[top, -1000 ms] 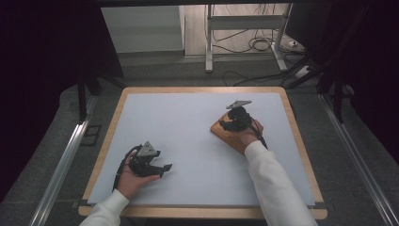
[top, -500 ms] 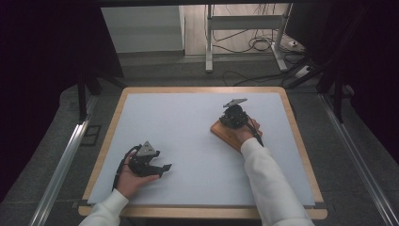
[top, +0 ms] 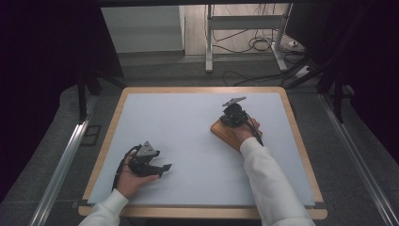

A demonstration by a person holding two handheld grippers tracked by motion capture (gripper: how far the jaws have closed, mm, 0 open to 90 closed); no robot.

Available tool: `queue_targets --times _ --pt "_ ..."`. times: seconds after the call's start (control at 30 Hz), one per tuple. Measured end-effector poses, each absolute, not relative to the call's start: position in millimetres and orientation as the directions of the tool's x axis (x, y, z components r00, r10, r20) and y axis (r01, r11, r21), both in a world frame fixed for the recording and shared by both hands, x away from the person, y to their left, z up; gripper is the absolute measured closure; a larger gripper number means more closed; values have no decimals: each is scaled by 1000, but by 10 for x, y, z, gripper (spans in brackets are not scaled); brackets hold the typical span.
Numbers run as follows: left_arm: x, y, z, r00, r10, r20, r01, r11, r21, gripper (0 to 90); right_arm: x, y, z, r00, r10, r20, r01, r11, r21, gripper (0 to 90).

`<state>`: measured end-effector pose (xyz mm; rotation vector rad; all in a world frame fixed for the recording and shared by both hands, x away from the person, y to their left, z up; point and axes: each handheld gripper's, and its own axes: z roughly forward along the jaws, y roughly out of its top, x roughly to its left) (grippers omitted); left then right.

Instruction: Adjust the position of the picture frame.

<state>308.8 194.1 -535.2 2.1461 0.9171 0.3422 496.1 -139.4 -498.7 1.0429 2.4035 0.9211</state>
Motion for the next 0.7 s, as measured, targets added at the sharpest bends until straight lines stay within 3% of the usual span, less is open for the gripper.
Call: queue_targets --times 0.3,0.7 --pt "3089 1929 -5355 710 703 -46 500 -457 736 252 4840 -1430 -4817 -678 731 -77 482 521 705 853" --pt "3083 1910 -5354 713 700 -44 497 -461 735 252 4391 -1224 -4768 -765 642 -47 429 563 706 851"
